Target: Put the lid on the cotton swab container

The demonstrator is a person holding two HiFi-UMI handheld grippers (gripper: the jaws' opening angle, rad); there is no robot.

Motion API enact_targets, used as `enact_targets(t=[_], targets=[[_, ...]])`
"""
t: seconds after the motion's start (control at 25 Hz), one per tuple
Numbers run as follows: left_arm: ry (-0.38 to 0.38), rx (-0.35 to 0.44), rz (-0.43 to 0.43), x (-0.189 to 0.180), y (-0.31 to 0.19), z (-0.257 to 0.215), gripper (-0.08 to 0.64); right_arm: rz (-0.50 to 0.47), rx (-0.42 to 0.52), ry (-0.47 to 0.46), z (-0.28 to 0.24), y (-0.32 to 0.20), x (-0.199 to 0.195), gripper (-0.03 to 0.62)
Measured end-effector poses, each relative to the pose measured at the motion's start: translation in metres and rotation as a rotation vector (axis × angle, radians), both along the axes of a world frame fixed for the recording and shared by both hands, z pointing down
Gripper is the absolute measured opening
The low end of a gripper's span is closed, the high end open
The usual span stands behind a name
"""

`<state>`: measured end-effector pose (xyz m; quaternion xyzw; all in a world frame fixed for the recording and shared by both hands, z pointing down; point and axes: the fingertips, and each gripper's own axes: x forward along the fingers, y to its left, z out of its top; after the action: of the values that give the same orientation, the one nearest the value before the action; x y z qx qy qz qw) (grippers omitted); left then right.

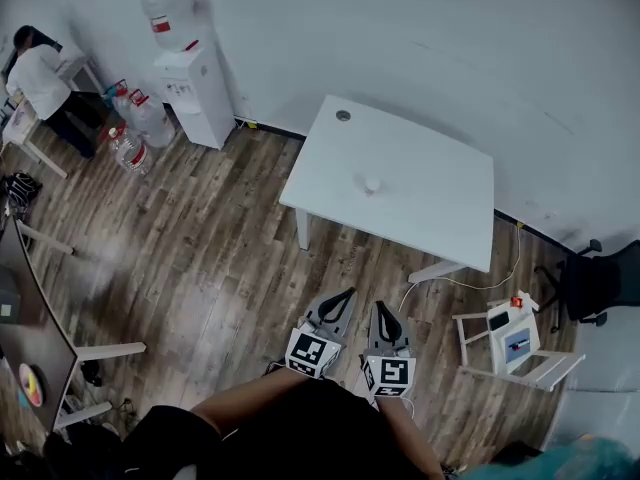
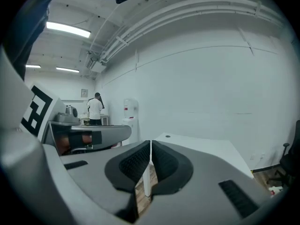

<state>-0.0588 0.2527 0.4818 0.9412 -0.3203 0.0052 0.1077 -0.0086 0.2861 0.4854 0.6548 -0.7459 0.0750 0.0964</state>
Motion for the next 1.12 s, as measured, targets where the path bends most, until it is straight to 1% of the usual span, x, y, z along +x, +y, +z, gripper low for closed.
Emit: enact_targets(t=[0.08, 0.2, 0.28, 0.36, 0.48, 0.6, 0.76, 0.92, 1.12], targets=[[0.006, -0.008, 0.002, -0.004, -0.026, 0.004, 0.014, -0.001, -0.007, 0.006, 0.002, -0.030, -0.004, 0.034], [0.013, -0.034, 0.029, -0.006, -0.059, 0.013, 0.014, -0.008, -0.033, 0.088, 0.011, -0.067, -0.011, 0.034], [0.012, -0.060, 0.058, -0.006, -0.073, 0.021, 0.014, -0.015, -0.051, 0.112, 0.016, -0.083, -0.017, 0.033], [0.011, -0.066, 0.072, -0.009, -0.083, 0.023, 0.014, 0.002, -0.072, 0.084, 0.024, -0.093, -0.016, 0.034], [0.030, -0.070, 0.068, -0.012, -0.100, 0.023, 0.014, 0.047, -0.096, 0.048, 0.029, -0.107, -0.004, 0.034], [0.035, -0.075, 0.067, -0.016, -0.109, 0.024, 0.014, 0.068, -0.108, 0.039, 0.029, -0.118, 0.003, 0.034], [0.044, -0.093, 0.049, -0.019, -0.118, 0.031, 0.014, 0.061, -0.093, 0.030, 0.029, -0.136, -0.001, 0.034], [0.035, -0.100, 0.030, -0.015, -0.131, 0.040, 0.014, 0.041, -0.083, 0.014, 0.031, -0.147, -0.001, 0.034], [0.021, -0.097, 0.021, -0.006, -0.155, 0.050, 0.014, 0.047, -0.065, -0.015, 0.037, -0.169, 0.018, 0.034]])
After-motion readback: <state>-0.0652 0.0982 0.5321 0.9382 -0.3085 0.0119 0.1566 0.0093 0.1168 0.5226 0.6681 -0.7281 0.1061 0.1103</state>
